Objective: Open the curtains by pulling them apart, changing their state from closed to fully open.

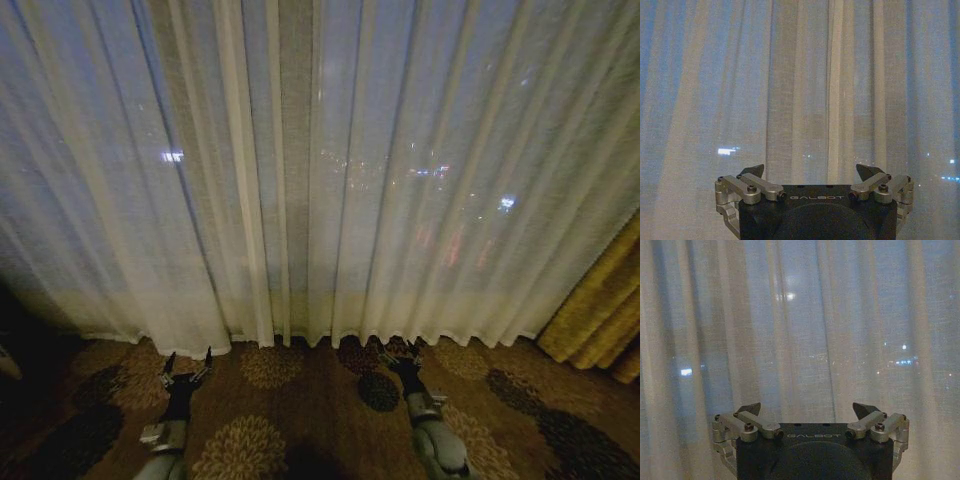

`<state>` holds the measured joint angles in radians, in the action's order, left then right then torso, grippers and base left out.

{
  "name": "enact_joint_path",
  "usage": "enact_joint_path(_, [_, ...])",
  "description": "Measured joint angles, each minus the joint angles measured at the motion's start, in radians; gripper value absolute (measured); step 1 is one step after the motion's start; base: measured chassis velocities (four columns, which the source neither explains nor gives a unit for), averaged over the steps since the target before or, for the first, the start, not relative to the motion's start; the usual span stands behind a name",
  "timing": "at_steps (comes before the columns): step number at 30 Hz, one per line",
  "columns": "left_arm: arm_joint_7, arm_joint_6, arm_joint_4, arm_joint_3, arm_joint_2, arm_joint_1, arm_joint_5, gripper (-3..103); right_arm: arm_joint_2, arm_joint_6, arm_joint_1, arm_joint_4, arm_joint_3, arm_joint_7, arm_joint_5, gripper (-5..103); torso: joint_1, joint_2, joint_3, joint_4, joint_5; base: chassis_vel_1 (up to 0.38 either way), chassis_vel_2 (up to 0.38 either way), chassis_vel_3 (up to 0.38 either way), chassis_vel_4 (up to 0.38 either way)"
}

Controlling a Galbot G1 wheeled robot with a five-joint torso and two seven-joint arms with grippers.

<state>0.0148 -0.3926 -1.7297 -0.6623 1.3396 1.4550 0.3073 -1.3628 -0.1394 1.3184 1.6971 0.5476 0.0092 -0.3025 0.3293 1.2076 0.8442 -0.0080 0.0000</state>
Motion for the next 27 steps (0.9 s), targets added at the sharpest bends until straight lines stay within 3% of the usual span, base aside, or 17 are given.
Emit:
enact_joint_path(12, [0.0, 0.0, 0.0, 0.0, 0.0, 0.0, 0.0, 100, 0.007, -0.011, 0.004, -0.008, 0.001, -0.015, -0.009, 100, 0.0, 0.0, 0.0, -0.0001, -0.0003, -0.27, 0.251, 0.284, -0.249])
enact_joint_path(22, [0.0, 0.0, 0.0, 0.0, 0.0, 0.0, 0.0, 100, -0.003, -0.021, -0.011, -0.016, -0.012, -0.005, -0.014, 100, 0.0, 0.0, 0.0, -0.0001, 0.0, -0.373, 0.352, 0.354, -0.375])
enact_joint_path(27, [0.0, 0.0, 0.0, 0.0, 0.0, 0.0, 0.0, 100, -0.004, -0.029, -0.014, -0.021, -0.013, -0.006, -0.008, 100, 0.002, -0.001, 0.001, 0.0001, -0.0003, -0.164, 0.225, 0.171, -0.246])
